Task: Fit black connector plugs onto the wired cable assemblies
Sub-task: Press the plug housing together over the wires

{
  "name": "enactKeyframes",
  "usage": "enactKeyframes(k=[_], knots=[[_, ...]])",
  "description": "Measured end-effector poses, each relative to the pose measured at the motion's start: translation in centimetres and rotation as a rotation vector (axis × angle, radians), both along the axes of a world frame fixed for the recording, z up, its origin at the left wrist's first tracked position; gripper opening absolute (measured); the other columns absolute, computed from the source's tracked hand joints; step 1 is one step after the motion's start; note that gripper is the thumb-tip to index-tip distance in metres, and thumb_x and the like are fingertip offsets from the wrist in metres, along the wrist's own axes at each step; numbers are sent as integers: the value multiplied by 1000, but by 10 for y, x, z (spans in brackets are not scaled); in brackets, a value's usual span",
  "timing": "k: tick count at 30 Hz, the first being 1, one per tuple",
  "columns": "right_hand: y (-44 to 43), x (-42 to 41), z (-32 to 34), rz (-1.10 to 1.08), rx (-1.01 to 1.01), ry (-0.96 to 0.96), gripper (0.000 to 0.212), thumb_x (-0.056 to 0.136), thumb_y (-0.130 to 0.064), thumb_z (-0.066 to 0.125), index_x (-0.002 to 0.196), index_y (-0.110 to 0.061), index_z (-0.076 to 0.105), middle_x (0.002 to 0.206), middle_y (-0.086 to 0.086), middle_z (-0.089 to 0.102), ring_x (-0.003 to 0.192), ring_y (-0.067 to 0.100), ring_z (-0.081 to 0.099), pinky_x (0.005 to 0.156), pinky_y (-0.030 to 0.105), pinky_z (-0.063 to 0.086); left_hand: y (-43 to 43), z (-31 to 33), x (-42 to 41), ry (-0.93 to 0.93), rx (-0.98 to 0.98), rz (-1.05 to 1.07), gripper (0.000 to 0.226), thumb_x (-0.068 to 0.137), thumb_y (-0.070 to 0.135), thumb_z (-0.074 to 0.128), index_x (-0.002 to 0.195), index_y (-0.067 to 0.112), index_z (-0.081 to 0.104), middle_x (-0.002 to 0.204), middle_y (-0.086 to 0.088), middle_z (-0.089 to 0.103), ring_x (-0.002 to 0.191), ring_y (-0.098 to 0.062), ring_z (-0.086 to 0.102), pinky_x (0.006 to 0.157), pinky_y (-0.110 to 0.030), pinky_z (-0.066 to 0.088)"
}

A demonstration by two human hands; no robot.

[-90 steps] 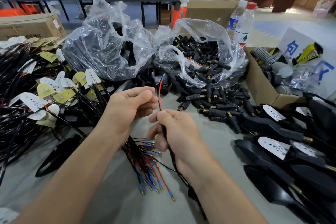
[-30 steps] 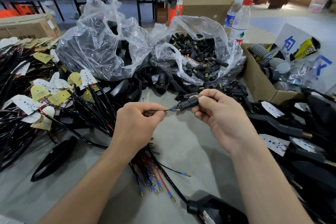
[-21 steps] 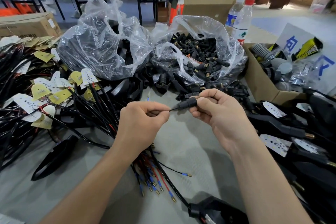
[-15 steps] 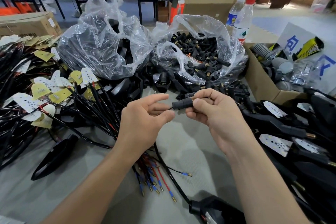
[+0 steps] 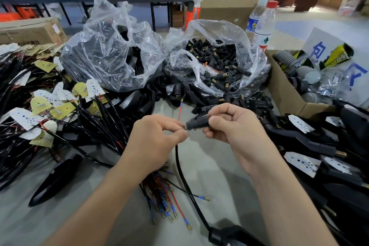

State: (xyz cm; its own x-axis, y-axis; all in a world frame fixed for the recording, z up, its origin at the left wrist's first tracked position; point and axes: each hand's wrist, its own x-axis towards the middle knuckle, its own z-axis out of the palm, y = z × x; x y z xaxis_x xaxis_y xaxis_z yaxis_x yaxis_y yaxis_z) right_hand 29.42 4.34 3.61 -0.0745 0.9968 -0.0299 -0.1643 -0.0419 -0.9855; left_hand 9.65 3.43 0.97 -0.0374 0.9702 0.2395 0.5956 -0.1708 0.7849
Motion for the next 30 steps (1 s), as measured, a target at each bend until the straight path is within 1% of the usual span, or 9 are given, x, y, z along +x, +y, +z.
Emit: enactKeyframes(k=[5,11,14,17,19,22,25,27,30], knots=[[-2,-1,1,-24,30,-22,20,92,12,60,87,-5,68,67,10,69,59,18,65,62,25,57,-2,0,-1,1,-12,27,11,72,36,88,74,42,79,92,42,67,93,20,59,77,0,38],[-1,-1,0,-12,-24,47,15,93,10,61,93,-3,69,70,10,73,61,16,69,61,22,58,1,1,-7,-88,-38,-51,14,72,32,87,66,41,78,95,33,73,97,9,67,92,-25,46],[-2,-5,-1,-2,-8,-23,13,94,7,63,95,-4,71,70,13,73,61,17,68,61,23,57,1,3,-4,-81,-12,-60,2,64,41,80,64,41,78,94,31,73,96,8,67,92,-27,46],[-2,-5,-1,-30,8,-36,12,92,7,65,96,-4,70,69,14,72,60,17,68,60,24,57,2,3,-4,-130,-37,-79,14,69,32,88,65,41,78,91,29,74,91,6,68,88,-27,47],[-2,-4,0,-40,9,-9,12,92,7,65,94,-4,70,69,13,72,59,17,68,60,24,57,3,1,-5,-183,-79,-66,16,70,34,91,71,43,79,82,29,73,72,1,65,77,-26,48],[-2,-4,0,-52,-9,23,13,93,8,64,92,-4,70,69,13,73,59,17,69,58,23,57,1,0,-5,-198,-92,-58,34,57,63,83,89,53,77,54,25,56,49,-1,44,55,-13,34],[-2,-8,-1,23,-30,-18,17,97,4,59,94,-4,73,73,15,75,62,18,72,57,24,57,-2,5,-1,-245,-65,-152,36,68,52,81,103,54,76,89,25,76,70,8,63,74,-21,50],[-2,-11,-1,52,-44,-23,24,102,2,52,95,-4,74,78,14,76,65,19,73,58,24,58,-3,6,0,-230,-53,-133,30,75,36,83,103,48,78,93,16,78,87,-2,72,88,-36,58],[0,-7,1,-69,-7,-3,28,103,2,48,95,-4,74,82,12,78,65,17,73,56,23,57,-2,3,-2,-208,-37,-37,27,76,32,85,97,47,80,93,18,78,92,-2,72,89,-32,57]])
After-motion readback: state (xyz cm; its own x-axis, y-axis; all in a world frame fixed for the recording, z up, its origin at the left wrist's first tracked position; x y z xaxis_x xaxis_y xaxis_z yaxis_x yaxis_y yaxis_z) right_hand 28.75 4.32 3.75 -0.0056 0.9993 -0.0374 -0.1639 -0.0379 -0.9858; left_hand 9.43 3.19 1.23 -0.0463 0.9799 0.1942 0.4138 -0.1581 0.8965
